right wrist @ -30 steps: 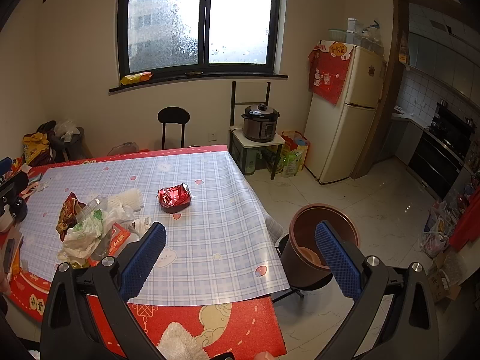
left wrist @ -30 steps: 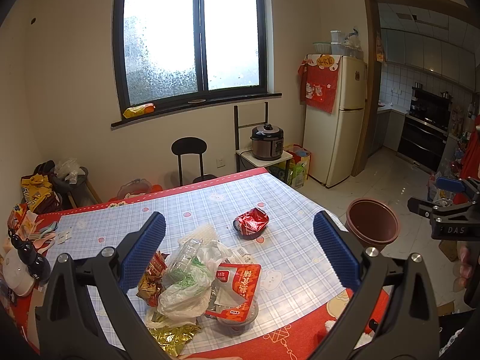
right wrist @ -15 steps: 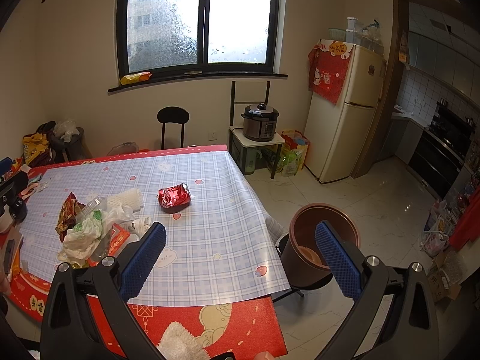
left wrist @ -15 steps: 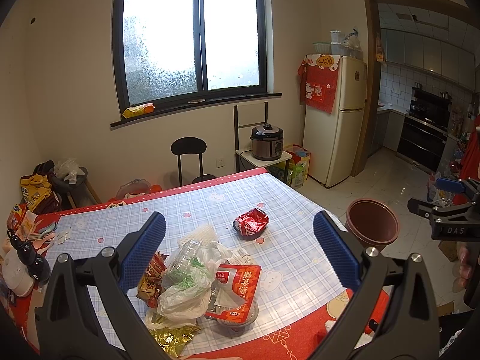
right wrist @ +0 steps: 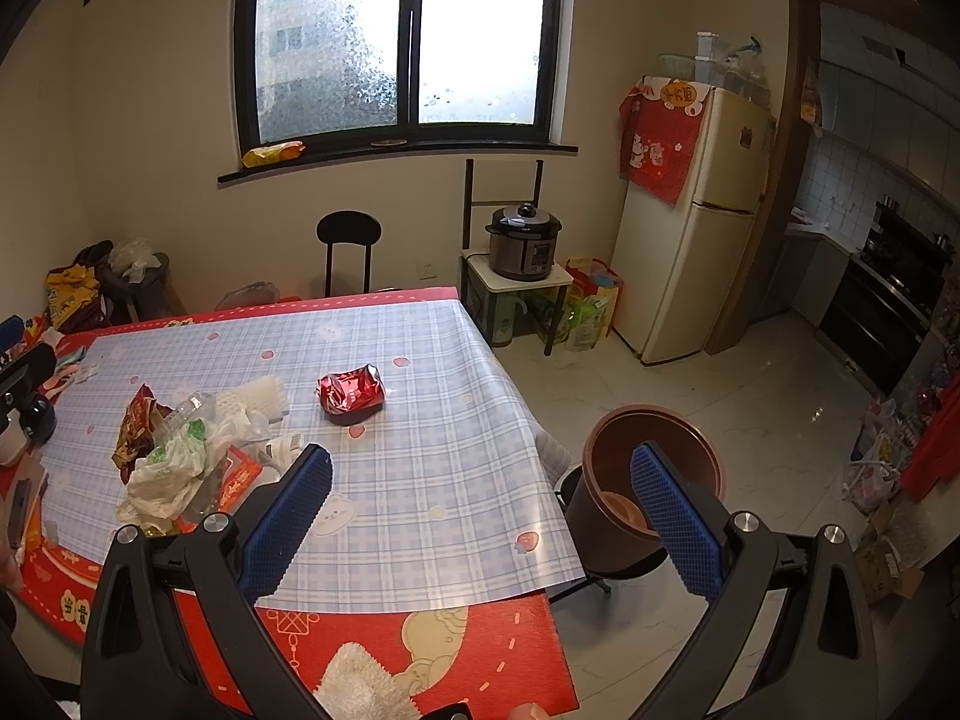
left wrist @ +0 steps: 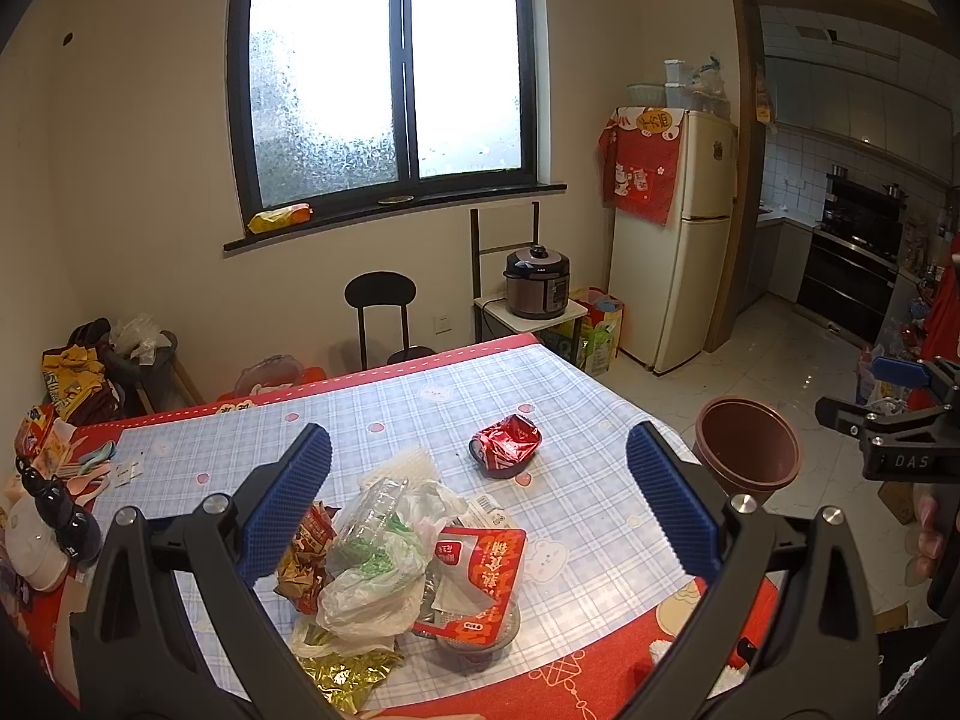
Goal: Collect trash
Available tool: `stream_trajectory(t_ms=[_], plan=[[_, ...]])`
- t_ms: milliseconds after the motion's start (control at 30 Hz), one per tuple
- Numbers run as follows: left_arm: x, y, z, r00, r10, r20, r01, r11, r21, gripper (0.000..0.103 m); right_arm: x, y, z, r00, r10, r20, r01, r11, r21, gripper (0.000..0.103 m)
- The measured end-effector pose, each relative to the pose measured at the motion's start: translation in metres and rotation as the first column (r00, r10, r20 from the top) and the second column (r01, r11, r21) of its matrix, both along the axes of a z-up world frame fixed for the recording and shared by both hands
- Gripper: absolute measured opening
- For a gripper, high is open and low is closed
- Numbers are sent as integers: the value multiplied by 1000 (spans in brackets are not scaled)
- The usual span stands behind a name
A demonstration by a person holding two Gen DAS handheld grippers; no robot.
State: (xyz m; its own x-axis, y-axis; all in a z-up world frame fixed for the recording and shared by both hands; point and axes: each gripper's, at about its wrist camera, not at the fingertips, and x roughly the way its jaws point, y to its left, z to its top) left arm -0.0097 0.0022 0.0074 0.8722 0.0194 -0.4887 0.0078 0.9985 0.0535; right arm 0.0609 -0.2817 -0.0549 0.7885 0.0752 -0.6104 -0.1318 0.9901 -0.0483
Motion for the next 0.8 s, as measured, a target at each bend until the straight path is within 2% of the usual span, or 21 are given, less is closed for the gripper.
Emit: stream_trajectory(t_ms=[233, 367, 467, 567, 800], plan=[[4, 4, 0, 1000, 10, -4, -10, 1000, 0, 97, 1, 8, -3, 1000, 4, -2, -4, 1000, 2, 98], [4, 11, -3, 1000, -23, 1, 23, 1000, -3, 97, 12, 7, 1, 1000, 26, -5, -26, 1000, 14, 98], [5, 31, -12, 1000, -28, -14, 27, 998, -63, 97, 12, 17, -1, 998, 70, -9, -69, 997, 38, 98], [1, 61, -20, 1000, 13, -28, -17, 990, -141, 97, 17, 27, -2, 994, 106, -24, -104, 992, 71, 98], [-22, 118, -47, 990, 117, -76, -128, 977, -170, 97, 20, 69, -15, 974, 222, -39, -217, 972, 93, 98]])
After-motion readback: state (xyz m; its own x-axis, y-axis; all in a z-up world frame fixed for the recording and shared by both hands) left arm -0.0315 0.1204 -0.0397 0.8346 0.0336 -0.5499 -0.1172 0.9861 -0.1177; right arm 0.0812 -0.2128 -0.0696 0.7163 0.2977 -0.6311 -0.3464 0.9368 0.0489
